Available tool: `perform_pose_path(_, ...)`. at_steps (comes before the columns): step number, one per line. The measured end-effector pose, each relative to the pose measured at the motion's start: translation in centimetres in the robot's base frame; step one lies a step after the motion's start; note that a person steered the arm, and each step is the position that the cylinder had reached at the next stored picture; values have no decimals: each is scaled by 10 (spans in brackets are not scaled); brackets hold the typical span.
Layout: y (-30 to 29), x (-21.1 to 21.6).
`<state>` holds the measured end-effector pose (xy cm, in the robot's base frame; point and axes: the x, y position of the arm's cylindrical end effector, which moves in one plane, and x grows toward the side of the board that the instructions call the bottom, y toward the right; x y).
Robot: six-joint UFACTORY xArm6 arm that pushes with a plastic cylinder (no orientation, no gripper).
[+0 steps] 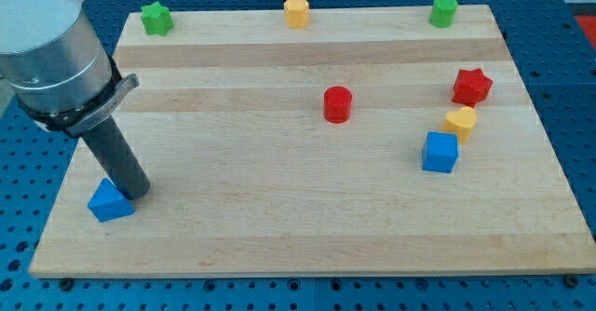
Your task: Place the triangle at the left bottom of the board
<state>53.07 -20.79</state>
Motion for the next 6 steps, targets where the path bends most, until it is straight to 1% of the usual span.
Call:
perform_pose_path(1,-2,15)
perform_pose_path(3,-7,26)
perform_pose_path(5,-14,26)
perform_pose_path(6,-4,26)
